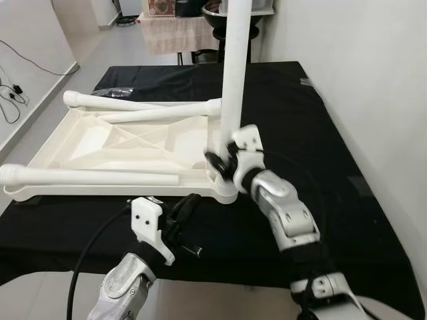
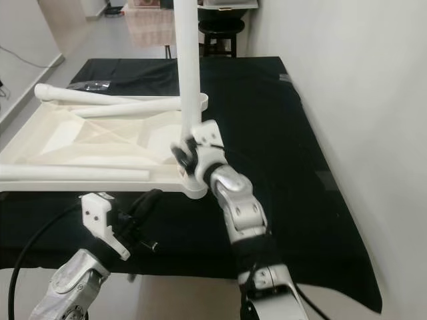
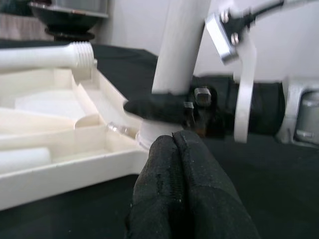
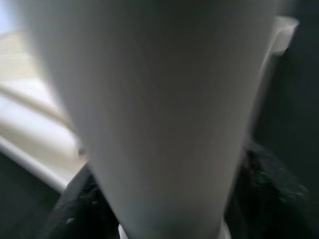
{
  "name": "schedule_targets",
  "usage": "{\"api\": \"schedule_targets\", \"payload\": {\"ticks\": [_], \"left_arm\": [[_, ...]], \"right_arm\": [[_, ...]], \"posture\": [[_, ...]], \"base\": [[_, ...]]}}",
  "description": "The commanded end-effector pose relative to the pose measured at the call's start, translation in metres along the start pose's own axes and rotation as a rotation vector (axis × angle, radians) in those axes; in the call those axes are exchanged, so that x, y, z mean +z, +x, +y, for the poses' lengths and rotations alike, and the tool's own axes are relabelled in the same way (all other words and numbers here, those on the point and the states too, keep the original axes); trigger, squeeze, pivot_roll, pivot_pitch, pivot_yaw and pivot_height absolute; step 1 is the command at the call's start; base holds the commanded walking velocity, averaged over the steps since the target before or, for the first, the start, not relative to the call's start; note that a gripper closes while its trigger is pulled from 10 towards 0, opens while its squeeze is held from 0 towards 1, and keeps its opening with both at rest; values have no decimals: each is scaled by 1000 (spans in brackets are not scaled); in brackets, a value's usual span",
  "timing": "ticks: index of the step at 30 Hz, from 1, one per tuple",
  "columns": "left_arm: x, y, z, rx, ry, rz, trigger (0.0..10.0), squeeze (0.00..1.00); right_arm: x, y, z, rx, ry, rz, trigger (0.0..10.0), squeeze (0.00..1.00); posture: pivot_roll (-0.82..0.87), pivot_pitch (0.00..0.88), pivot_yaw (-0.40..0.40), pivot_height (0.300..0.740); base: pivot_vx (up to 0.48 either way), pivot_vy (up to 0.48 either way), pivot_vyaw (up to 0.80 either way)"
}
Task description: Building children table
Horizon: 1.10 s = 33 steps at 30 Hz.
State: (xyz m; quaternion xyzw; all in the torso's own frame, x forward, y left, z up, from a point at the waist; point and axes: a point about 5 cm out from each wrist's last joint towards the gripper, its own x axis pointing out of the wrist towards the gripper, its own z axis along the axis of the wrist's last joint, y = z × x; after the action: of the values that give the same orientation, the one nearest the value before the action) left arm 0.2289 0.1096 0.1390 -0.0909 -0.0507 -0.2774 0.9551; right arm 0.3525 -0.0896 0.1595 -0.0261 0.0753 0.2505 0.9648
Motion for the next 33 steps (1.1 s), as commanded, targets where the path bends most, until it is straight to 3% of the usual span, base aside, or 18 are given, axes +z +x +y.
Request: {"api": "schedule_targets", "payload": {"ticks": [1,2,3,4,12,13,15,16,20,27,28,30,31,32,33], "left_arm": [[-4,-2,2,11,-3,21,10000,0],[-4,-1,2,10,-4,21,10000,0],[-4,-1,2,10,-4,21,10000,0],[-4,-1,2,9,-6,21,10000,0],[-5,-2,0,9,-10,21,10000,0],[-5,-2,0,9,-10,21,10000,0],[-5,-2,0,9,-11,22,10000,0],[-5,-2,-1,9,-11,22,10000,0],[-6,-2,-1,9,-12,24,10000,0],[-5,-3,-2,8,-13,24,10000,0],[-5,-3,-1,8,-13,24,10000,0],[-5,-3,-1,8,-13,24,10000,0],[-5,-3,-1,8,-13,24,10000,0],[-5,-3,-1,8,-13,24,10000,0],[-5,-3,0,9,-12,24,10000,0]], "right_arm": [[9,3,2,72,7,-48,10000,1000],[12,3,3,170,-32,-72,10000,776],[12,3,3,170,-32,-72,10000,776],[13,2,2,255,-71,-85,10000,0],[15,-3,-14,499,-136,-67,10000,0],[14,-3,-18,517,-129,-57,3333,0],[14,-3,-19,527,-123,-52,3333,0],[13,-3,-22,532,-118,-52,0,0],[13,-2,-31,490,-107,-51,0,0],[-1,-6,-28,397,-143,10,0,0],[-5,-6,-27,361,-144,32,0,0],[-23,-5,-23,138,-75,116,0,0],[-28,-7,-19,-19,-23,108,0,0],[-28,-7,-19,-19,-23,108,0,0],[-35,-11,-3,-68,23,102,0,0]], "posture": [[22,114,-10,740],[19,114,-8,740],[19,114,-8,740],[22,115,-10,740],[34,116,-15,740],[34,116,-15,740],[36,116,-14,740],[36,116,-14,740],[36,117,-13,740],[31,125,-12,740],[28,124,-13,740],[26,126,-19,740],[26,127,-19,740],[26,127,-19,740],[29,128,-17,740]], "base": [[0,0,0],[0,0,0],[0,0,0],[0,0,0],[0,0,0],[0,0,0],[0,0,0],[0,0,0],[0,0,0],[0,0,0],[0,0,0],[0,0,0],[0,0,0],[0,0,0],[0,0,0]]}}
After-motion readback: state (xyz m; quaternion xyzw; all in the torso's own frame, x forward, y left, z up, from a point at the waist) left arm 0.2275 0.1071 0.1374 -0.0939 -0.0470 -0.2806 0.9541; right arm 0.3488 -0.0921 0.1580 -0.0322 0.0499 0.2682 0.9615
